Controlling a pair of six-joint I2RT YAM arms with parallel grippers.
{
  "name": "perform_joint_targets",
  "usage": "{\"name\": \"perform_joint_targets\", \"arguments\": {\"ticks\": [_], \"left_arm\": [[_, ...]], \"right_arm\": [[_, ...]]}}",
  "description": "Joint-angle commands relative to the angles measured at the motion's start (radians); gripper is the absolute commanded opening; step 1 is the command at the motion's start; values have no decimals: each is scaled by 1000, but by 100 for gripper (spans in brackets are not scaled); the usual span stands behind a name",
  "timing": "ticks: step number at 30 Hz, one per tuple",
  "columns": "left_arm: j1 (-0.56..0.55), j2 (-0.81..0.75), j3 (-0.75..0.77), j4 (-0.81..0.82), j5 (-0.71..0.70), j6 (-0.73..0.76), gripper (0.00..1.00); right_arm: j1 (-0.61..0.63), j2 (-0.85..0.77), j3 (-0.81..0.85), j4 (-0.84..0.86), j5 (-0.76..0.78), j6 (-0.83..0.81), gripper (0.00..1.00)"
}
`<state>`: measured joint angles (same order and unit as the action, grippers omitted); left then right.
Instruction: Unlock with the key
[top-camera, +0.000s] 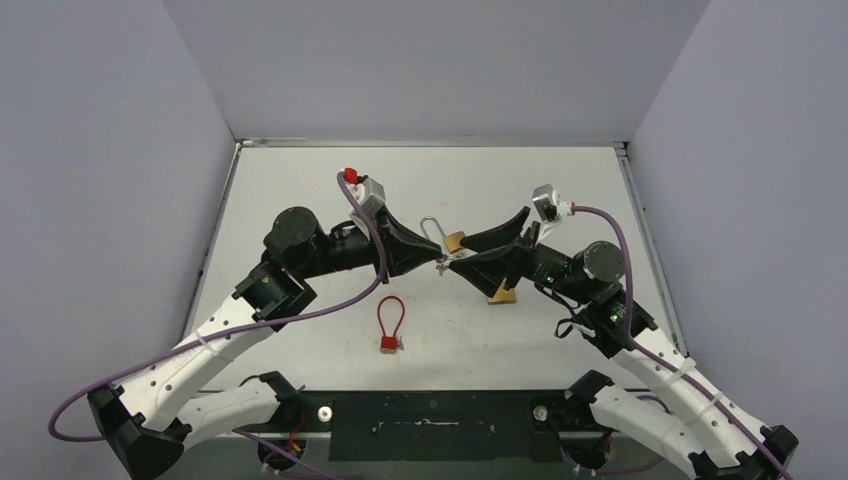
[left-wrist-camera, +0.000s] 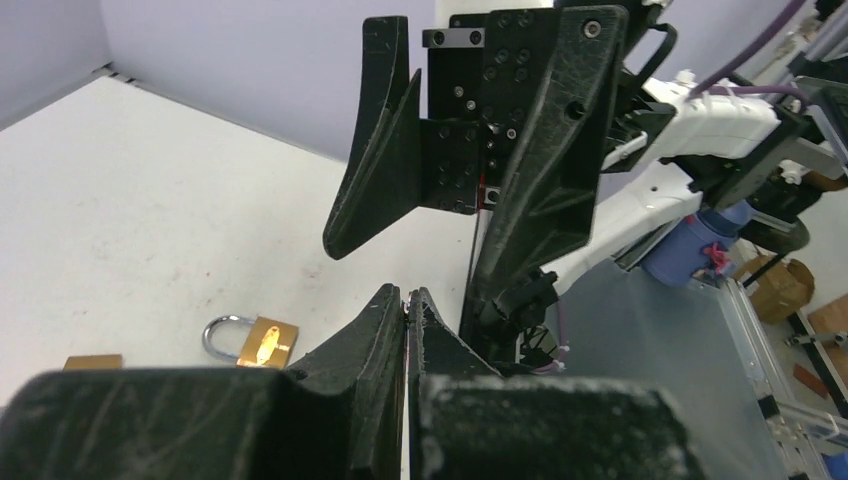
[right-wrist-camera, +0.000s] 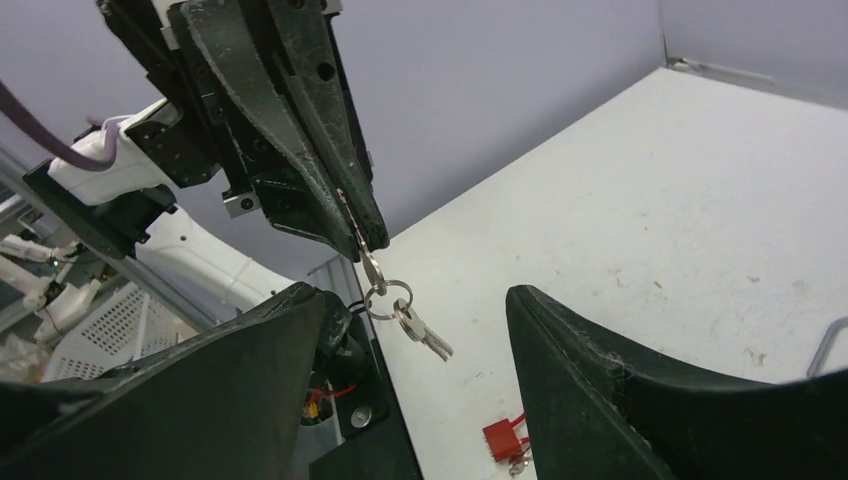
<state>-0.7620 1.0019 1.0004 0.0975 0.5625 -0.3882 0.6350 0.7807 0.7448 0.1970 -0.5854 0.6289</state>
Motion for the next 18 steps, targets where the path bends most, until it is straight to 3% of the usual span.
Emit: {"name": "perform_joint_targets", "arguments": {"ticks": [1,7,18], "left_arm": [[9,-7,74,-2,113,-17,0],[9,-9,79,14,108,-46,0],[9,-11,60,49,114,-69,0]], "right_arm": [[-5,-4,74,9,-114,-90,63],[0,41,81,109,-172,-49,40],[15,81,79,188,-201,2,41]]}}
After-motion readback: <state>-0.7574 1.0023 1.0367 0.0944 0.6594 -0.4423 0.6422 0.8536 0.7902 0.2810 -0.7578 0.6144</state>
